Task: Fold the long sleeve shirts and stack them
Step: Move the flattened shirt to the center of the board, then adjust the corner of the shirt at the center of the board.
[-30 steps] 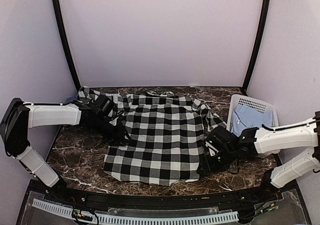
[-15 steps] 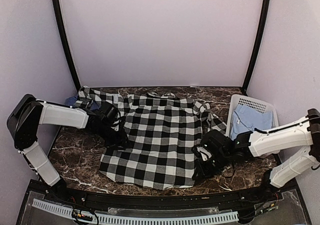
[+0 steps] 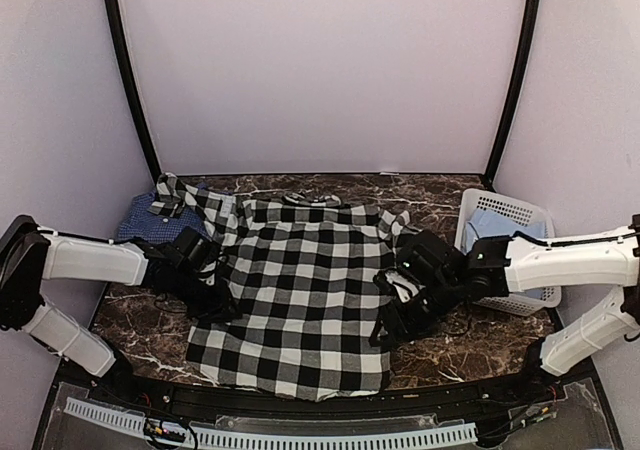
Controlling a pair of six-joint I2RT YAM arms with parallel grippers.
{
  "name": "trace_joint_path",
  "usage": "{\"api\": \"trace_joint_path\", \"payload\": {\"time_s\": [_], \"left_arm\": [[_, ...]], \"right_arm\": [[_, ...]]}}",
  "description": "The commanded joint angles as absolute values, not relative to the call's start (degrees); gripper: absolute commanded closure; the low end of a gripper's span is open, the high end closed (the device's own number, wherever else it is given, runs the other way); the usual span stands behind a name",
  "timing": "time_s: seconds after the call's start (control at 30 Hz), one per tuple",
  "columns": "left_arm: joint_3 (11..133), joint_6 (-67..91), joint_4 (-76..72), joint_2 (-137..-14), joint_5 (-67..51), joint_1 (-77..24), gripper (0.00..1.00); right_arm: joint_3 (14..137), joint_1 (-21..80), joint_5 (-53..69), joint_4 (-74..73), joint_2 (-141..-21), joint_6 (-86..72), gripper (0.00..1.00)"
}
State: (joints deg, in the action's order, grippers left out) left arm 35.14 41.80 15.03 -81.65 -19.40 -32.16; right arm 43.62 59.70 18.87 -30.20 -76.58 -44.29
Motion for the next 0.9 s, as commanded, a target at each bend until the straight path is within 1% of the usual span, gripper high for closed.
{"api": "trace_joint_path", "payload": {"time_s": [0.0,0.03,0.17,0.3,0.6,0.7,0.8,0.87], "left_arm": [[33.5,42.5,22.8,-82.3,-15.4,-32.5,0.72],[33.9,42.2,22.8,-82.5,-15.5,-32.5,0.72],[36.9,41.1,22.2,-82.4,-15.4,-32.5,0.72],[41.5,39.0,23.5,-81.7,-14.3,-32.4,0.72],[47.8,35.7,23.6,-80.8,-14.1,-32.4,0.72],[48.5,35.2,22.7,-80.7,-14.9,-32.4,0.71],[48.9,34.8,21.6,-81.0,-16.6,-32.4,0.71],[49.0,34.7,20.6,-80.9,-17.6,-32.4,0.72]], "right_arm": [[55.9,55.7,13.5,-33.3,-77.5,-37.9,0.44],[58.2,53.9,11.9,-32.9,-78.7,-36.7,0.44],[66.5,46.7,8.2,-26.5,-85.6,-32.2,0.5],[75.6,42.5,5.0,-20.1,-95.3,-28.4,0.53],[92.6,36.1,8.3,-8.2,-116.5,-30.0,0.54],[98.4,35.4,7.2,-6.6,-123.8,-29.7,0.53],[106.9,34.9,4.1,-10.2,-130.8,-28.4,0.48],[111.3,34.3,3.9,-11.4,-134.5,-28.6,0.47]]}}
